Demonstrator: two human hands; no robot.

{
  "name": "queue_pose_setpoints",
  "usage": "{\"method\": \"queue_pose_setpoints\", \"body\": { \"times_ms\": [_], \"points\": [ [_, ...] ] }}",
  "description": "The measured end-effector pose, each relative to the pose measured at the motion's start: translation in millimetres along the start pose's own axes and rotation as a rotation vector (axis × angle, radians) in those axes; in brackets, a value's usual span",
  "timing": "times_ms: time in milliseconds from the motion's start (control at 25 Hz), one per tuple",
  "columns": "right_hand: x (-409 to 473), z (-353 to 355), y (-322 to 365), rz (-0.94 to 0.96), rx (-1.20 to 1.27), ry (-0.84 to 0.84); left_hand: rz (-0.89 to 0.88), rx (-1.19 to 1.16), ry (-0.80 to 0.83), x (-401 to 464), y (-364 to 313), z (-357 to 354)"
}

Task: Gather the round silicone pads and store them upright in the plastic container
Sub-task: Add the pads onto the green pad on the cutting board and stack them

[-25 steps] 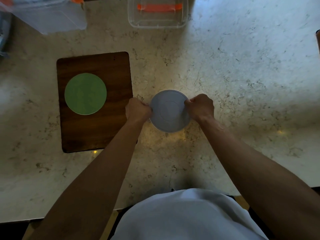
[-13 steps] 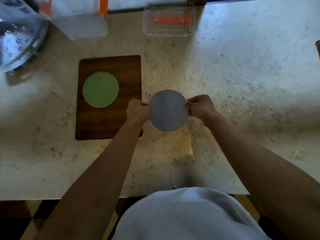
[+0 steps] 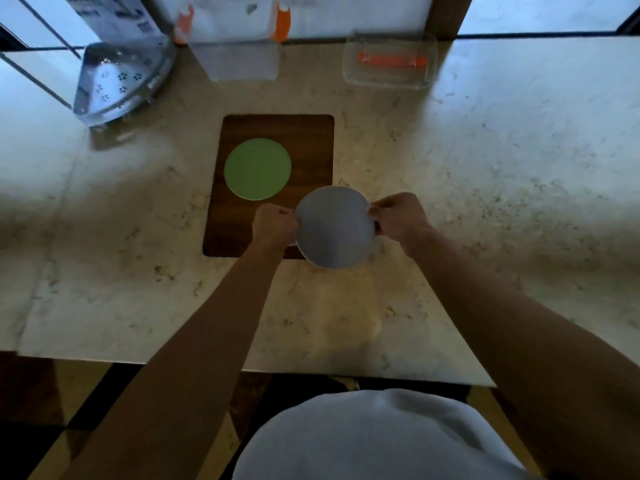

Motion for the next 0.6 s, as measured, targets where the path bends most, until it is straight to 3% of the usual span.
{"method": "queue_pose_setpoints", "body": {
  "times_ms": [360, 600],
  "points": [
    [-16.8, -125.4, 67.5, 0.009, -0.010, -0.129, 0.052, -0.138, 0.072, 77.3, 10.6, 116.3],
    [-0.2, -159.5, 95.9, -0.055, -0.023, -0.124, 0.096, -0.157, 0.087, 118.8, -4.6, 139.3]
  ]
}}
Point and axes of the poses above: each hand's wrist, its own x-axis towards the middle knuckle, its own z-axis out of the back of the hand, y = z × x, the point moved 1 cm from there along x, towards the middle knuckle, and after that the axes turned 5 degrees about -y, right-handed, at the moved point
